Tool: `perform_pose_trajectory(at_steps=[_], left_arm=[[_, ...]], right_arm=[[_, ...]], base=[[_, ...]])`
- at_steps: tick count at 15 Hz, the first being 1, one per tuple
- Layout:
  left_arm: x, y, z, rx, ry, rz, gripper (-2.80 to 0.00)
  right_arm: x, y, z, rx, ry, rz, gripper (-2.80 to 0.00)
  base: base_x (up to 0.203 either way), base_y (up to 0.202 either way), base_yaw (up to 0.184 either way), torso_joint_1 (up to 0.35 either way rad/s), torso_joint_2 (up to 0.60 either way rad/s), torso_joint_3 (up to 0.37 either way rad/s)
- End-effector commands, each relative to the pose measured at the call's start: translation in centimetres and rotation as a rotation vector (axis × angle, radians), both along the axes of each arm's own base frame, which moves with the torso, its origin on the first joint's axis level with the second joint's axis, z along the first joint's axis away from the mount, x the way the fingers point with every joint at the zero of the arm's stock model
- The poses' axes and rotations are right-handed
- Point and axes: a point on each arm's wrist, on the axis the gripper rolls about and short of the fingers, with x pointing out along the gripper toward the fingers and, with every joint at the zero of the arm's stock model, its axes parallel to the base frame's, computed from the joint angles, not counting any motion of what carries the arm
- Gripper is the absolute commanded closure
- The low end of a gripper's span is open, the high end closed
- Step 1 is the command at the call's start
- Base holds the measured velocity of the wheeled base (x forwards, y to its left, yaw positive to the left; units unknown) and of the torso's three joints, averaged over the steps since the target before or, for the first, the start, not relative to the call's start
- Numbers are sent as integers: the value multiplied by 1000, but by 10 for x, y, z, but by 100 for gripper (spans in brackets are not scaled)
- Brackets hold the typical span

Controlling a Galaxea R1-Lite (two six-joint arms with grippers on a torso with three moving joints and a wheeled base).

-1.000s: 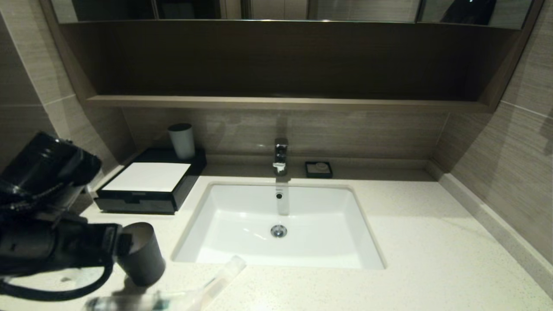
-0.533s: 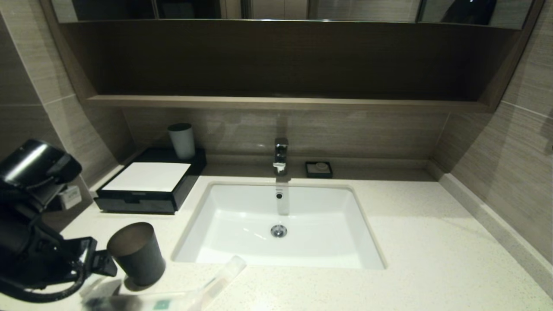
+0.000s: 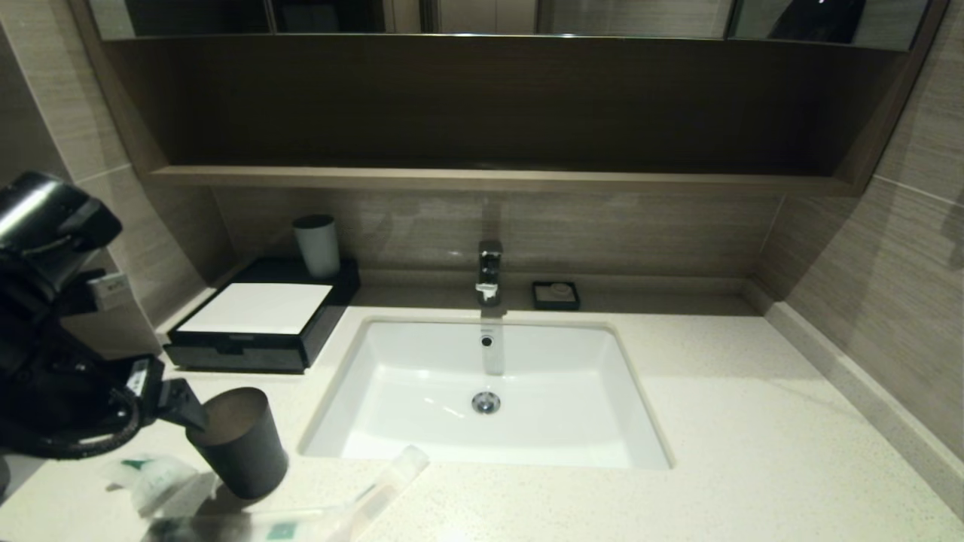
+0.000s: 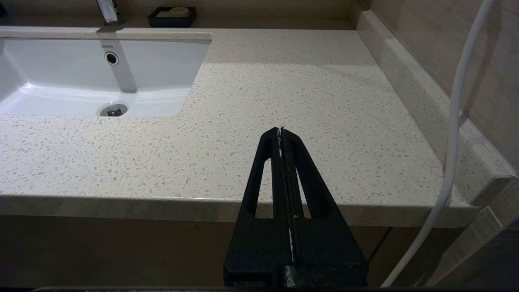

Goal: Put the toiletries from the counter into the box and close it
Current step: Pick up the cup

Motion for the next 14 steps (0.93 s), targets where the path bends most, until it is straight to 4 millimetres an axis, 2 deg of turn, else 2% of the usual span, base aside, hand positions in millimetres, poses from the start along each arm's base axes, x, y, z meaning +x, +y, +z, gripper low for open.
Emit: perform_pose_trajectory(at_steps=[1, 5, 14], left_arm=[[11, 4, -9, 3, 45, 27, -280], [23, 8, -24, 4, 51, 47, -280], [33, 13, -49, 3, 86, 73, -280]], right_arm=[[0, 0, 0, 0, -1, 0, 0], [0, 0, 0, 0, -1, 0, 0], [0, 0, 0, 0, 0, 0, 0]], base=[[0, 0, 0, 0, 0, 0], [0, 0, 0, 0, 0, 0], [0, 0, 0, 0, 0, 0]])
